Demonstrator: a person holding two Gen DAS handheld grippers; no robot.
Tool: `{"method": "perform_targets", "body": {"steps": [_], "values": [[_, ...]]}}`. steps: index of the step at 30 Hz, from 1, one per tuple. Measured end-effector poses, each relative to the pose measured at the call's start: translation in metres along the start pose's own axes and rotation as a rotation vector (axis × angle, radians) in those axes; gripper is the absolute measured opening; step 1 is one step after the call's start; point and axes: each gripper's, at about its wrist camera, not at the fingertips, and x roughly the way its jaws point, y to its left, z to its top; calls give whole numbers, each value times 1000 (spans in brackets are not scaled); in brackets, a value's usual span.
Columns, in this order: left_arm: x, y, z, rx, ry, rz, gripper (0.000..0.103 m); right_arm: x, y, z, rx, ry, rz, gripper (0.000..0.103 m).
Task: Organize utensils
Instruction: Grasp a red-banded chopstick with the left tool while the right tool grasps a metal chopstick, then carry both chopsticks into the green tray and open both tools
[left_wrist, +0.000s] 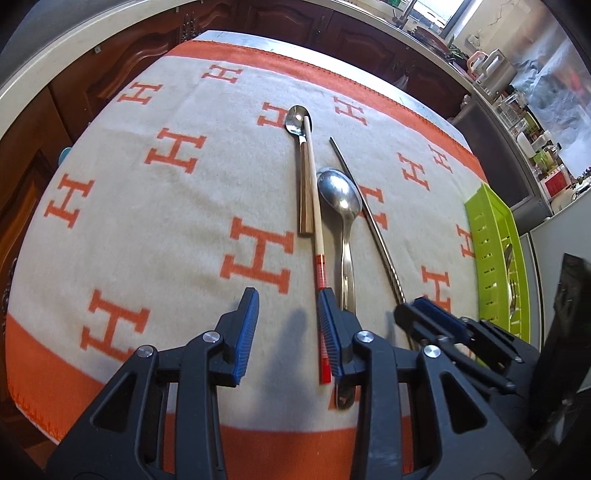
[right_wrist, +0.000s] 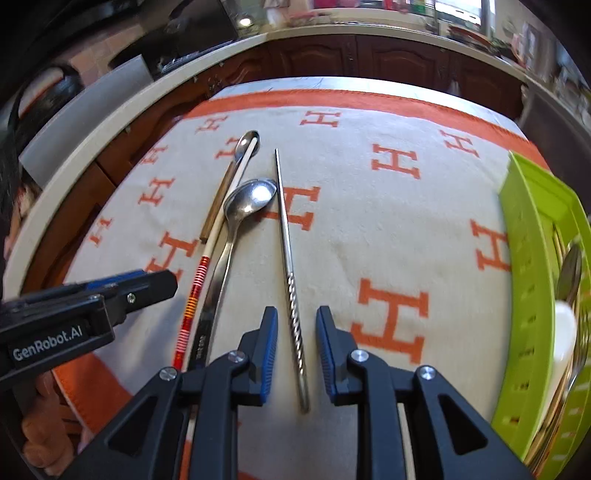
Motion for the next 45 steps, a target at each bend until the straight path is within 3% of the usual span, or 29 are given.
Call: {"method": "perform_targets", "body": {"steps": [5,9,13,18,24,27,28,30,36,45], "values": [[12,-5,7,18,12,13,31,8,5,11,-75,-24,-30,22],[21,-9,12,28,15,19,31,10,3,15,-90,-38,-55,6],[25,-15,14,51,5,34,31,10,-12,18,1,-31,6,6],[27,-23,13,85,1,57,33,7,-25,14,80,-30,20,6],[31,-38,7,148,-23,149,33,1,-36,6,123,-23,40,5],[32,-44,4,184,-40,198,25,-2,-38,2,128,-27,46,5],[32,-46,3,192,-46,196,22,-2,-38,1,130,-28,49,5],[33,-49,2,201,-54,181,4,-3,-39,-1,135,-29,56,5],[26,-44,-1,165,-75,120,3,-17,-43,-8,170,-60,74,5],[-32,-63,-12,197,-214,87,3,-56,-50,-16,208,-148,78,5]]}}
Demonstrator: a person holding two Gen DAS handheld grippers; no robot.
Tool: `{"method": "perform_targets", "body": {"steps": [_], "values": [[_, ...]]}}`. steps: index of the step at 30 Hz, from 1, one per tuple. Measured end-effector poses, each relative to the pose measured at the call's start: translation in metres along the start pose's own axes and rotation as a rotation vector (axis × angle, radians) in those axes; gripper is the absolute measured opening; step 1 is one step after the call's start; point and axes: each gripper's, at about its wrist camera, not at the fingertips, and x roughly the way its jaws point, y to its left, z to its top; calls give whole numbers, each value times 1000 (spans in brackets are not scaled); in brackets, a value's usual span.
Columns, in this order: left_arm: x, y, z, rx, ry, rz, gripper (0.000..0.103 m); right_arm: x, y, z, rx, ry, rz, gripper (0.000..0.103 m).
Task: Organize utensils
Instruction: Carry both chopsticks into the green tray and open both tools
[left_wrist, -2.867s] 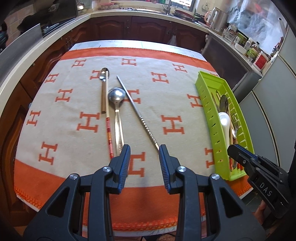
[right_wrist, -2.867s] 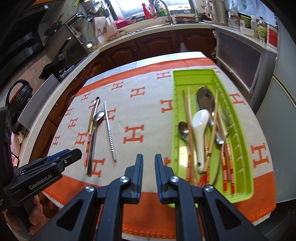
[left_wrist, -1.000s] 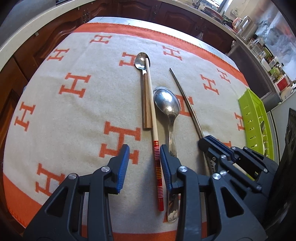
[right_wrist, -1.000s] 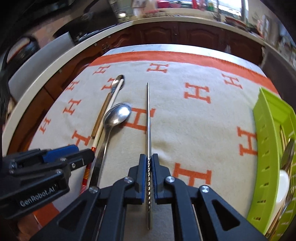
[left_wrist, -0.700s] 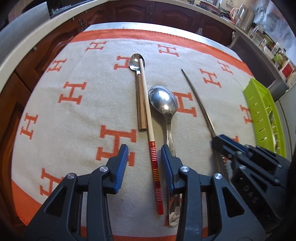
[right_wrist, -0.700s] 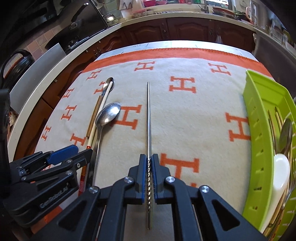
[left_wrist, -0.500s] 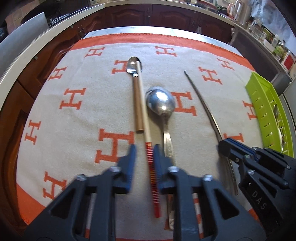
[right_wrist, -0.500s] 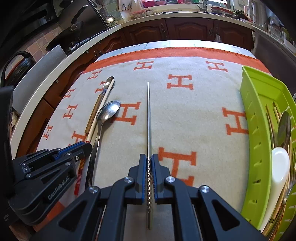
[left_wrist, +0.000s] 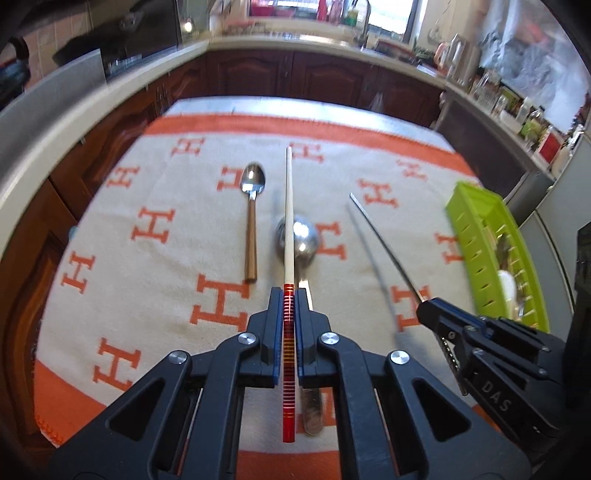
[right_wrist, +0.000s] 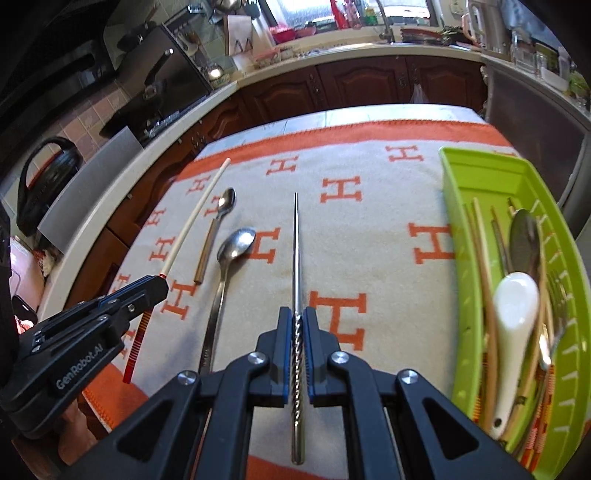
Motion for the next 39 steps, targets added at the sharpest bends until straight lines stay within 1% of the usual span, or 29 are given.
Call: {"method": "perform_targets", "body": {"steps": [6,10,14,17,20,23,25,27,30,33,34,36,39], "values": [[-30,-12,2,16,-42,-26,3,-34,-4,0,11,-81,-10,5],[-42,-26,3,36,-43,-49,3,-66,-15,4,33,-161,-35,5],[-52,-56,7,80,-49,-101,3,-98,-36,4,72,-228,-73,5],[-58,-85,13,113,-40,-164,3,-116,-59,0,120,-262,-117,5],[-55,-118,19,141,-1,-226,3,-122,-83,-6,172,-266,-156,5],[-47,-151,19,167,44,-268,3,-123,-107,-15,222,-247,-185,5],[-40,-169,18,175,73,-286,3,-122,-118,-19,243,-231,-185,6],[-32,-183,16,177,99,-298,3,-118,-129,-22,275,-211,-167,6],[-22,-198,12,180,138,-304,3,-109,-141,-24,301,-172,-157,7],[-8,-205,7,180,181,-304,3,-105,-150,-28,338,-161,-138,8],[-4,-206,6,179,192,-304,3,-105,-153,-29,354,-165,-129,9],[2,-210,2,179,216,-304,3,-108,-155,-30,366,-183,-125,14],[10,-213,-2,178,240,-307,3,-115,-160,-31,381,-209,-132,15]]}}
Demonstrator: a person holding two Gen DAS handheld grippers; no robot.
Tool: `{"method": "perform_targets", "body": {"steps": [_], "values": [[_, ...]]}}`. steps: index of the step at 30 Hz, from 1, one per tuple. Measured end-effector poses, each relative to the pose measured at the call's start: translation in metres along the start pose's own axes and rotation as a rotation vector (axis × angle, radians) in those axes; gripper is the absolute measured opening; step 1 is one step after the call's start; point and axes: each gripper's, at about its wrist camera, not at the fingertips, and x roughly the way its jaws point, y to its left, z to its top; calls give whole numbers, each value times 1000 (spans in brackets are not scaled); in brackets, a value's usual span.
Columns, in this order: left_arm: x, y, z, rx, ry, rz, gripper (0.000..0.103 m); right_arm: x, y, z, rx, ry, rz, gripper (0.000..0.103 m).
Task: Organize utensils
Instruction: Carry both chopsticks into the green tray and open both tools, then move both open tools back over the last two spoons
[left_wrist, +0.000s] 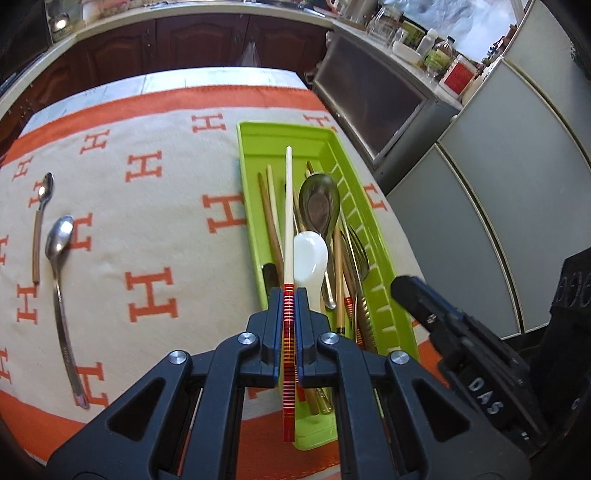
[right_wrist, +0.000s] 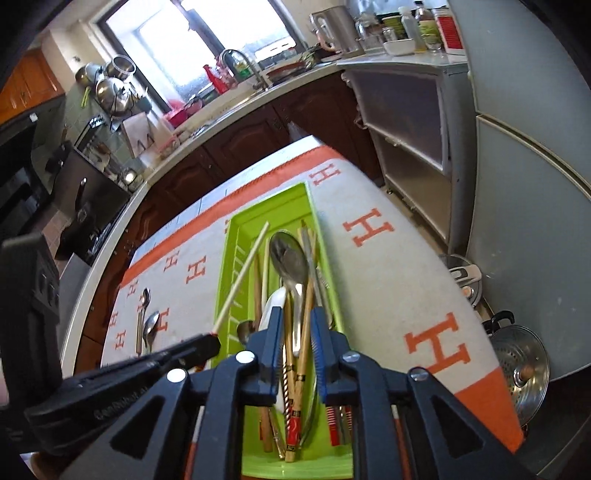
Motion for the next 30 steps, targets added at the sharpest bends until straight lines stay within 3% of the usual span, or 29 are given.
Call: {"method": "perform_targets", "body": {"steps": [13,16,21,30], "values": [[15,6,-7,-30,101,-12,4,-5,-7,4,29,-11,-5,15],[5,7,-14,-11,88,-18,5,-7,-2,2,24,-5,0,15],[-17,18,-26,28,38,64,6,-9,10,-3,-5,3,8,15],[-49,78,-39,-72,-9,139,6,-7,45,-16,-63,42,37,15]]}}
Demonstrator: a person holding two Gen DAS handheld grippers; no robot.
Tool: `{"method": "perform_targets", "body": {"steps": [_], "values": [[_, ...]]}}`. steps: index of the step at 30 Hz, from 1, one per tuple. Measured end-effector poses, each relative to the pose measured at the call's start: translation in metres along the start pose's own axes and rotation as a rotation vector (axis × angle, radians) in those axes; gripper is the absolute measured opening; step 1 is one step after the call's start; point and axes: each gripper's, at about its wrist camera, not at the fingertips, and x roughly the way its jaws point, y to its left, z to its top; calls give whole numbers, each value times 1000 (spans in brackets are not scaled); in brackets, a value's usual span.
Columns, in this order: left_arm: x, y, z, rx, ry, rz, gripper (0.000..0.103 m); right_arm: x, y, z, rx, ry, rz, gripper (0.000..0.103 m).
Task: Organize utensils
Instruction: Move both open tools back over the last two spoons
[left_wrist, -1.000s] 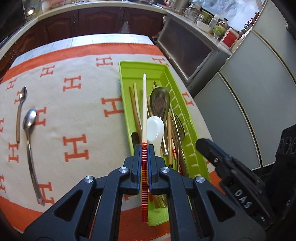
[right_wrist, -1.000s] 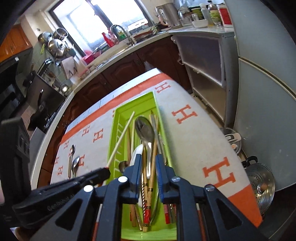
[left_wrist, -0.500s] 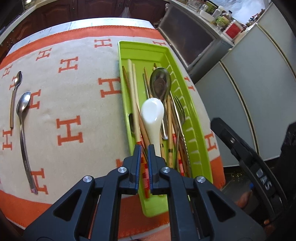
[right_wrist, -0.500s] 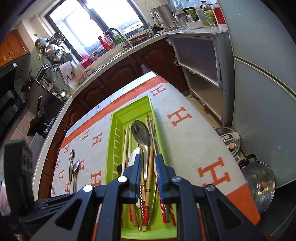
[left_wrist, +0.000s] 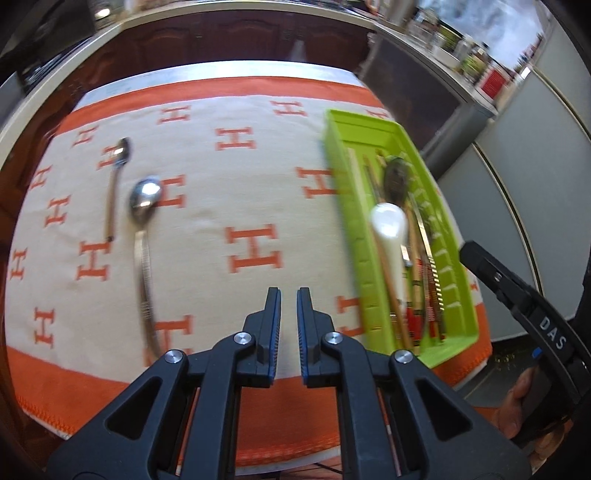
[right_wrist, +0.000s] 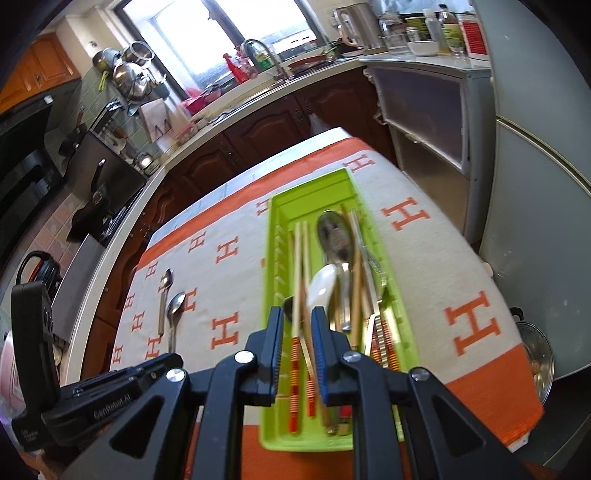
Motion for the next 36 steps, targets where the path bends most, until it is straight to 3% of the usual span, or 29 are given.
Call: {"method": "perform_targets", "body": {"steps": [15,25,28,36], "values": [[-26,99,-15,-142,-81,116,6,25,68,-17,-131,85,44,15],[-17,154,-23,-235,-72,145,6,61,115,-29,-225,175,96,16],[-11,167,-25,-258,-59,145,6,77,126,-30,-237,212,118,23],[8,207,-27,-334,-32,136,6,121,151,-25,-258,270,170,23]]}}
